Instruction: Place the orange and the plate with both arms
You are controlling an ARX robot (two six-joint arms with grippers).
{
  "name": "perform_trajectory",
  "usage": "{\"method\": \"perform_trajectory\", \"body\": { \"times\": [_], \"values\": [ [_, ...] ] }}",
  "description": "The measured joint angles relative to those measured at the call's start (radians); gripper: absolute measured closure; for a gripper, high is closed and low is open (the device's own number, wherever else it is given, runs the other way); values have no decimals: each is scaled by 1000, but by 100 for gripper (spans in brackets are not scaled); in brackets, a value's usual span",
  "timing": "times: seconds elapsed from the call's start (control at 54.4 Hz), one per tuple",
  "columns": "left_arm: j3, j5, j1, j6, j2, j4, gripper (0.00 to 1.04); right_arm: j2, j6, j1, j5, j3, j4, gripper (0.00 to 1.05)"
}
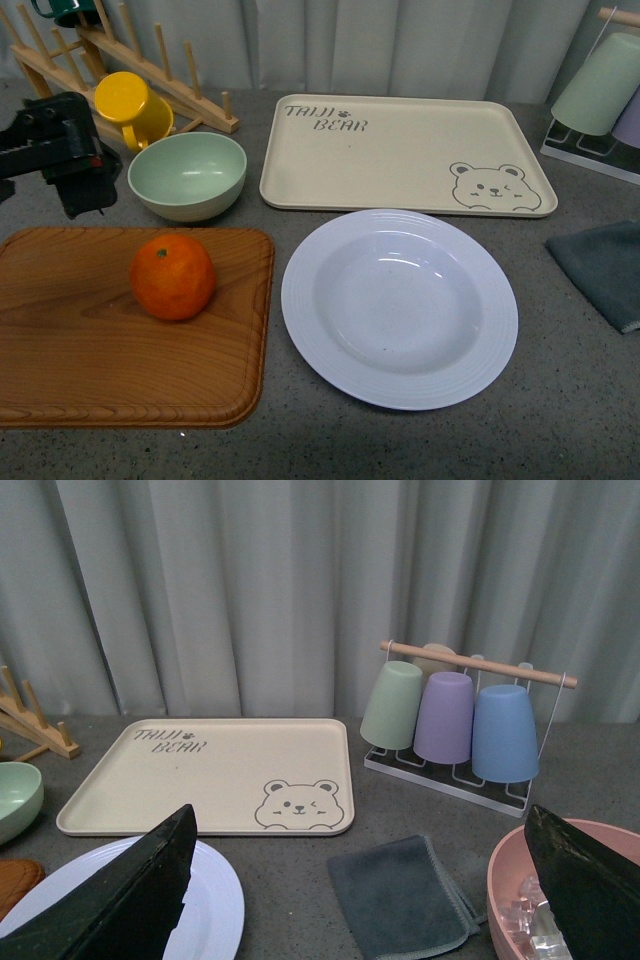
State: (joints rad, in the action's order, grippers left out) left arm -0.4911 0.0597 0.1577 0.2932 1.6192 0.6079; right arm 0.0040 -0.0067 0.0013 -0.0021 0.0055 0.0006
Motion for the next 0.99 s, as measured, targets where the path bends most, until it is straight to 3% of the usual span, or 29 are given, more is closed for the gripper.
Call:
{"method": "perform_trajectory", "body": {
  "times": [0.515,0.992],
  "values": [
    [-137,-158,19,6,243,-75,6,0,0,0,0,0,0,9],
    [-154,-195,23,-23,338,-84,6,0,0,0,0,0,0,9]
  ]
}}
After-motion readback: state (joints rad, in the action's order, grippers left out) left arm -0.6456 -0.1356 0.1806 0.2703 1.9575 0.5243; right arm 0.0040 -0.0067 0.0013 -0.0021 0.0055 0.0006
